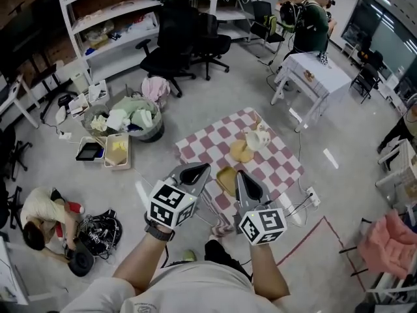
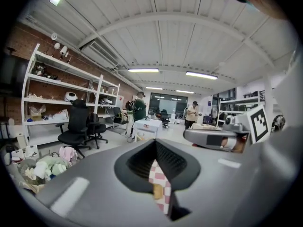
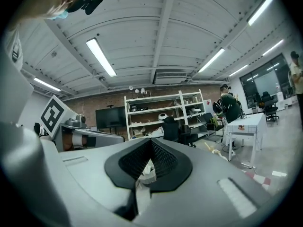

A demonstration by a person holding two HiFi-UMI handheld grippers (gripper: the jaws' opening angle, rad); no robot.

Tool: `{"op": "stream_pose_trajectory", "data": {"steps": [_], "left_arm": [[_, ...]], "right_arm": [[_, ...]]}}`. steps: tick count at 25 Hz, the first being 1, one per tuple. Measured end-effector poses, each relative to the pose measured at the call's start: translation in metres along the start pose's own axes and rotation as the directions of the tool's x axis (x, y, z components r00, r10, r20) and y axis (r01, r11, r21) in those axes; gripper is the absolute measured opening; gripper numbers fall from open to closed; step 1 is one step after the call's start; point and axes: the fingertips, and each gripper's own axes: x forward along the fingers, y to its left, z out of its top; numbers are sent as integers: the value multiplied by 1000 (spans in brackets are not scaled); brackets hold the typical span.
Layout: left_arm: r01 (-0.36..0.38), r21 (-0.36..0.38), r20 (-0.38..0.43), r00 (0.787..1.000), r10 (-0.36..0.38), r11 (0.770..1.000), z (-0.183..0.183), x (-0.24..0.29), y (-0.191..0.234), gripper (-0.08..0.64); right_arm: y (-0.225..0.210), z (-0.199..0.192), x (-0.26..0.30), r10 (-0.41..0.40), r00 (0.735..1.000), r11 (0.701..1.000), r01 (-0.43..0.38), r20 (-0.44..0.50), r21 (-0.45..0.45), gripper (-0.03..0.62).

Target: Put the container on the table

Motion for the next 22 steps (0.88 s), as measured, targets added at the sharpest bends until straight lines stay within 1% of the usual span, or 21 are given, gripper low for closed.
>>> {"op": "stream_pose_trajectory", "data": {"steps": [6,22], "left_arm": [[-3,18,34,999,2,1000,11,-14,-2,6],[1,29,54,999,-2,1000,17,-26,-6,6]], "right_arm": [[14,9,-4,6,1000,1000,-5,24,-24,9],[27,14,-10,6,999,999,-4,35,-42,9]]}}
